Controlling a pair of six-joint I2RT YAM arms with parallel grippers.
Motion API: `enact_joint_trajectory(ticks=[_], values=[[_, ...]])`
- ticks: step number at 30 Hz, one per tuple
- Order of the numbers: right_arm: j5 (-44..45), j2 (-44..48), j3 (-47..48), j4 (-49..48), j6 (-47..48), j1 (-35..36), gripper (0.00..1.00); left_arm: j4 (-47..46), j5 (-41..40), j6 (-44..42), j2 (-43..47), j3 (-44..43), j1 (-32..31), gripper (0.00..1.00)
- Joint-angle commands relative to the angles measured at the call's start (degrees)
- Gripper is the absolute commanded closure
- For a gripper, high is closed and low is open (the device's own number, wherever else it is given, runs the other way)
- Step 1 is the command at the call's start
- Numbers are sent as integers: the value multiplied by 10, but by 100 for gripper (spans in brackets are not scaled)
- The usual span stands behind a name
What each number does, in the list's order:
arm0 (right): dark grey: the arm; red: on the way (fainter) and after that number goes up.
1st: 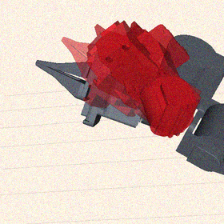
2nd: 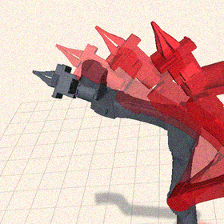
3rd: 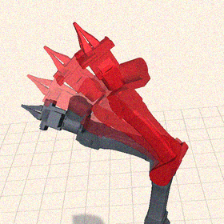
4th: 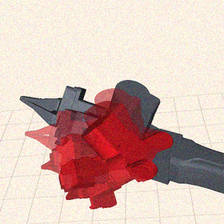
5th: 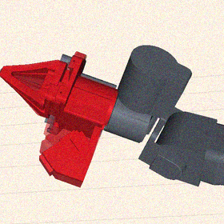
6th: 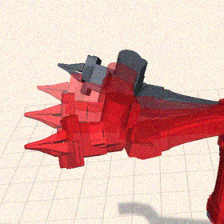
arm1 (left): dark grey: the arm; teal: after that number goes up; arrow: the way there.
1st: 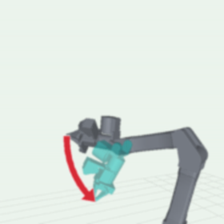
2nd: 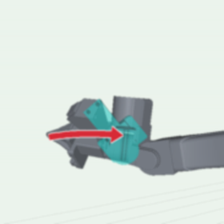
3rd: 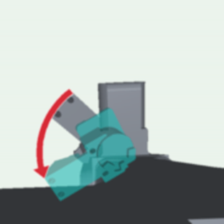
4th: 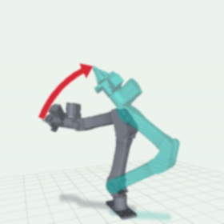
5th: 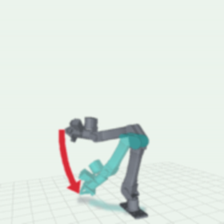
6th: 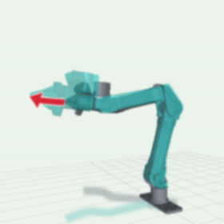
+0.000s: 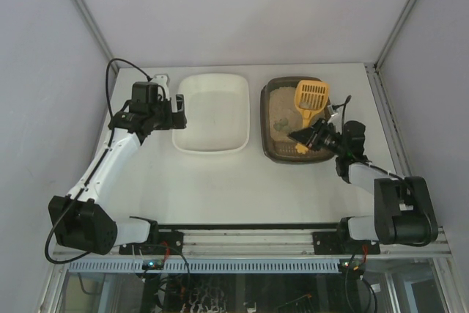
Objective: Clean the litter box
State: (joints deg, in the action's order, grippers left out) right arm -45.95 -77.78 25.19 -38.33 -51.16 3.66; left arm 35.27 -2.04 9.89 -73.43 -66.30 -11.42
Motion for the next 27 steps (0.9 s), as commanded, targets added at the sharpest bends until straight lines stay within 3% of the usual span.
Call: enact_joint_trajectory(ticks=[1,4,7,11,15,19,22,24,27], values=[[-20,0,8,77,25,-37,100,-8,33,-8,14,11,4,5],[-6,22,16,142,76,-19,100,-7,31,-10,14,9,4,5],[-14,22,-12,76,31,-34,100,-7,28,-13,17,11,4,5],[-23,10,-2,86,36,-8,100,-8,30,-13,19,13,4,5],[-45,-19,-30,-25,-27,-29,100,-8,30,-15,22,15,4,5],[-9,6,-12,53,25,4,100,-8,16,-20,24,13,4,5],[69,60,34,205,109,38,100,4,-12,-57,23,-10,9,5],[79,79,59,247,125,60,100,30,28,-98,18,-39,38,8],[9,74,65,175,74,55,100,76,219,-105,-8,-92,153,11]])
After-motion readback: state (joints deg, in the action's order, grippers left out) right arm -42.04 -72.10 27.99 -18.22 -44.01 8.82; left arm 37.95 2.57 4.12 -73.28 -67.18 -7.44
